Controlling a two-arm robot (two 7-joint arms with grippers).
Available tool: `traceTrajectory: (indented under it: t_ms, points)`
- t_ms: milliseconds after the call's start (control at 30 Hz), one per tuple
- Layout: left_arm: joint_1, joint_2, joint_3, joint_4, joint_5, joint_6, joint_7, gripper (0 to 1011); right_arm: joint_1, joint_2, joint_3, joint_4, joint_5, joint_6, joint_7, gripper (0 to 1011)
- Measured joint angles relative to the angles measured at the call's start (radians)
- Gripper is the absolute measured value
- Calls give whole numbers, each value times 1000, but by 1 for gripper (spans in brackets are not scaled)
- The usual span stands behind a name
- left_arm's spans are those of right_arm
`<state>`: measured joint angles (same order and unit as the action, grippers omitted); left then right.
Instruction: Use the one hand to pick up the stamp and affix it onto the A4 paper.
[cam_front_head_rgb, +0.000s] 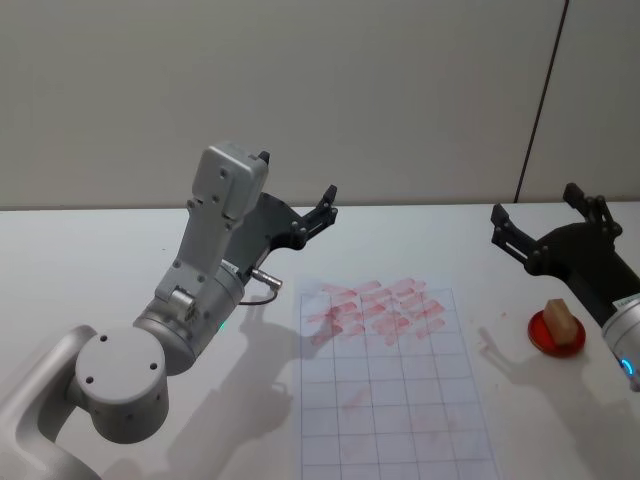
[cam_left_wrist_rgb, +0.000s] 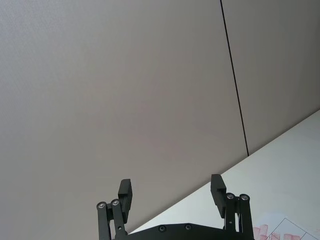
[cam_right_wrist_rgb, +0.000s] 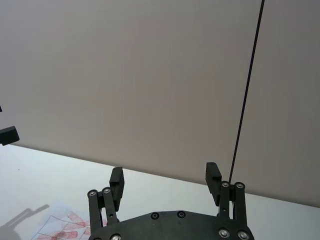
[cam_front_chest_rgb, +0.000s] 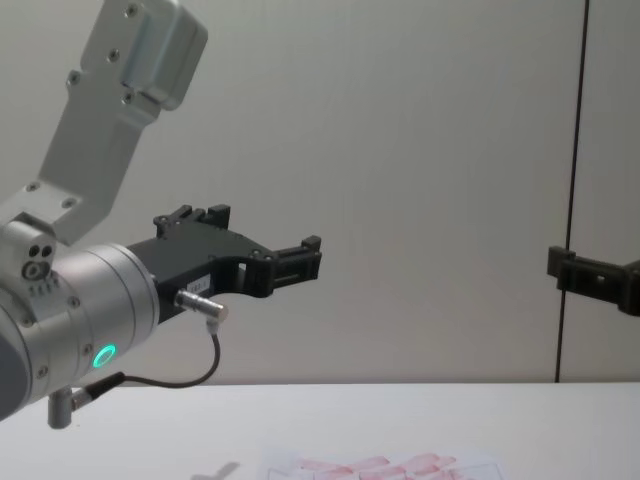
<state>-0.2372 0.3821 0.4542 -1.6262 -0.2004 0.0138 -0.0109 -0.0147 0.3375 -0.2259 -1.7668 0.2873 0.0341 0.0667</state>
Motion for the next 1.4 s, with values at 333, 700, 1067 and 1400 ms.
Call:
traceTrajectory:
  t_ms: [333, 700, 1067, 1400]
  points:
    - [0, 0, 0, 0, 0, 0, 0, 1001, 0, 0, 0, 0, 0, 0, 0, 1001]
    - [0, 0, 0, 0, 0, 0, 0, 1001, 0, 0, 0, 0, 0, 0, 0, 1001]
    - [0, 0, 0, 0, 0, 0, 0, 1001, 0, 0, 0, 0, 0, 0, 0, 1001]
    - [0, 0, 0, 0, 0, 0, 0, 1002, 2, -1, 1, 0, -2, 4, -3, 1001]
